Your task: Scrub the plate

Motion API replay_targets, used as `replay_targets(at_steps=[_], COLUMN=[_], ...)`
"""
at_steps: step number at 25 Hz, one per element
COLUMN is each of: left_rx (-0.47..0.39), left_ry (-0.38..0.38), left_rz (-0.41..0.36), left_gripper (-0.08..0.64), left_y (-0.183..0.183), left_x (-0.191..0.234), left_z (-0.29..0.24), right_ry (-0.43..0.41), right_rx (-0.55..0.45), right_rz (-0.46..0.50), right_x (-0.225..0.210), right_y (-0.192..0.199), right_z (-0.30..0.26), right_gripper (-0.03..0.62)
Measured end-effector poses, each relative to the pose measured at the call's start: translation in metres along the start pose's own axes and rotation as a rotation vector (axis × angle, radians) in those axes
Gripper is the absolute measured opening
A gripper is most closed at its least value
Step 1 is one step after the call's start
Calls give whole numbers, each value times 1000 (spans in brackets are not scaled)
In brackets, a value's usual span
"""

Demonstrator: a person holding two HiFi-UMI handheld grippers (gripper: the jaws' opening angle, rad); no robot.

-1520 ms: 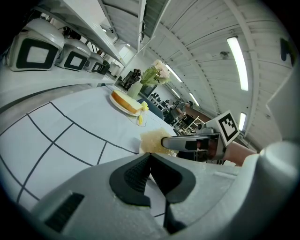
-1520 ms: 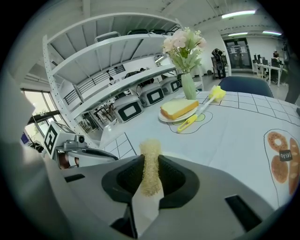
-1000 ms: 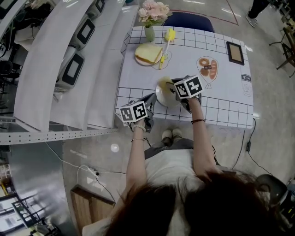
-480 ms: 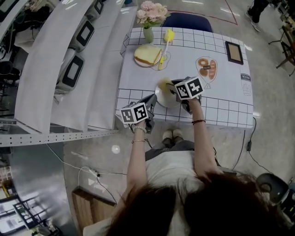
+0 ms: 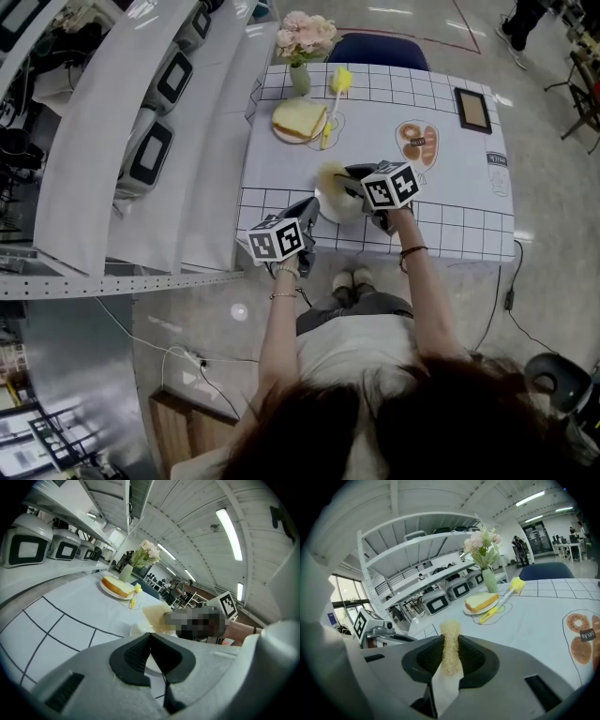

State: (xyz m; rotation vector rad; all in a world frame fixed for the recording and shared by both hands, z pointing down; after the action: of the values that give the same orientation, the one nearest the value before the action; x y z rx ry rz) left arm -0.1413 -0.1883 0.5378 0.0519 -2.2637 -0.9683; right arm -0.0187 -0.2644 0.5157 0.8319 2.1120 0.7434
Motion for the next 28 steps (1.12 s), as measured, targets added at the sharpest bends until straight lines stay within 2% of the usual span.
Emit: replay_targets(at_steps=[10, 20, 28], left_rx=[-150, -264, -298], left_ry=[4, -15, -39], left_rz=[-97, -186, -208], left_gripper=[11, 11, 11], left_y=[-8, -8, -7], left_x=[-21, -40, -46], left_z=[12, 23, 31], right_ry=[-92, -145, -184], right_rx=[-231, -320, -354], right_rz=[125, 215, 246], right_x=[20, 31, 39], right_y=[-3, 6, 11], right_z=[38, 61, 67], right_gripper=[80, 80, 78])
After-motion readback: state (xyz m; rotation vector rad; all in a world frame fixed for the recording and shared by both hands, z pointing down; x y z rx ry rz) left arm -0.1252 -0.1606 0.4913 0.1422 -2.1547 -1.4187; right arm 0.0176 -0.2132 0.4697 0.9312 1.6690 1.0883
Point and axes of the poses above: the fingertips, and each gripper's own axes: z backward along the fingers, x to its left, y out of its underside, the point moved 5 cm from there along z, backward along the fingers, and after that the axes turned 6 degrees about x, right-handed, at the moved point
